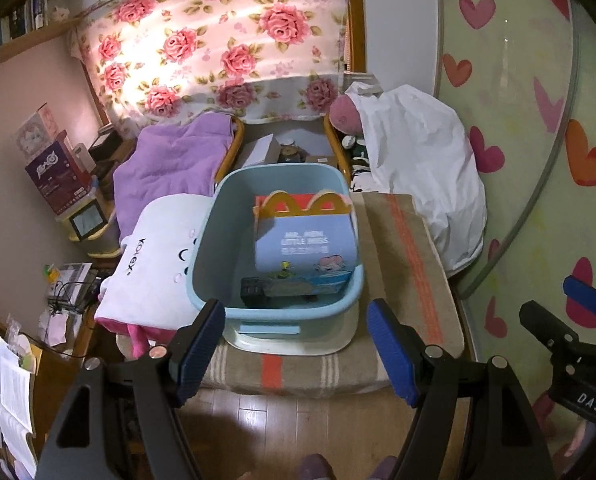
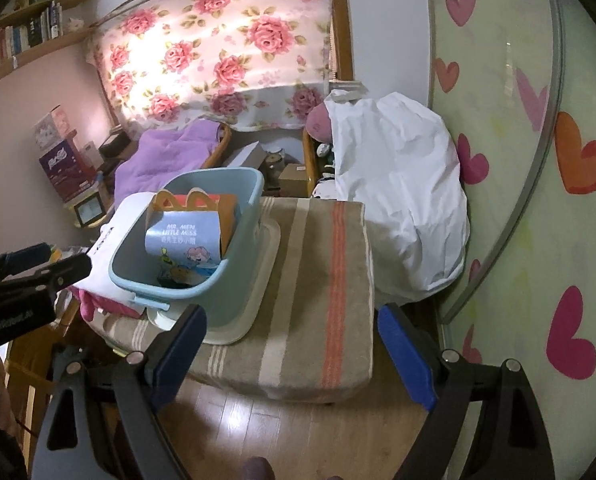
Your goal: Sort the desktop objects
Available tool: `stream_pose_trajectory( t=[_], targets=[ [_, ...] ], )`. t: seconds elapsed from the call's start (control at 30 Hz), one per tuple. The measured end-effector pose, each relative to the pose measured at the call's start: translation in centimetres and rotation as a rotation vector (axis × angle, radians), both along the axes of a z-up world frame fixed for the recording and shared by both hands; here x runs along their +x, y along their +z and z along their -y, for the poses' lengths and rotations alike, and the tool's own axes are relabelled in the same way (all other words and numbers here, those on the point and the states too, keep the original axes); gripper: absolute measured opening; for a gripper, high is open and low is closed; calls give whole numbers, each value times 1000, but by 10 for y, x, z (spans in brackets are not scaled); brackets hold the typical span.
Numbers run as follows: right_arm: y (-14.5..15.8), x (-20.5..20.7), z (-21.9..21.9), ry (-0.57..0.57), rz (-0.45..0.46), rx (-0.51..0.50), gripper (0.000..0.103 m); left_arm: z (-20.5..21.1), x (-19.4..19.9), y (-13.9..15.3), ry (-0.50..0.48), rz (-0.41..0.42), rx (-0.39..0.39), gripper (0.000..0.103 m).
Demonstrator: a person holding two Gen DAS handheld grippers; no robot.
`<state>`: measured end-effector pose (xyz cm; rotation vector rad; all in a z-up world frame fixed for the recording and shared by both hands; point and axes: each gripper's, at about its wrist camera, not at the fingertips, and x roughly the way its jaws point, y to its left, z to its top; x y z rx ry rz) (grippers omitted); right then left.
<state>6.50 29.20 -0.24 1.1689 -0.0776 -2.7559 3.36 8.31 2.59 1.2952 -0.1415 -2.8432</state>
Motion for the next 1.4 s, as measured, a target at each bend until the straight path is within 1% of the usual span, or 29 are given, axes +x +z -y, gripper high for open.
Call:
stream_pose_trajectory(
  t=[0.2,0.63,1.0,1.17,1.4],
  targets=[
    [-1,-12,11,-16,10,-33,91,10,-10,-1,-22,5,0,77],
    [-1,-56,13,3,10,-18,91,8,-46,-1,-7,19,-11,77],
    [1,-97,14,-5,11,-2,91,7,-76,-3,1,28,-23,77],
    [1,-106,16,-3,15,4,91,7,-86,-4,3,35,-21,77],
    [0,-112,17,-10,15,2,91,8,-88,-4,6,35,-13,77]
  ],
)
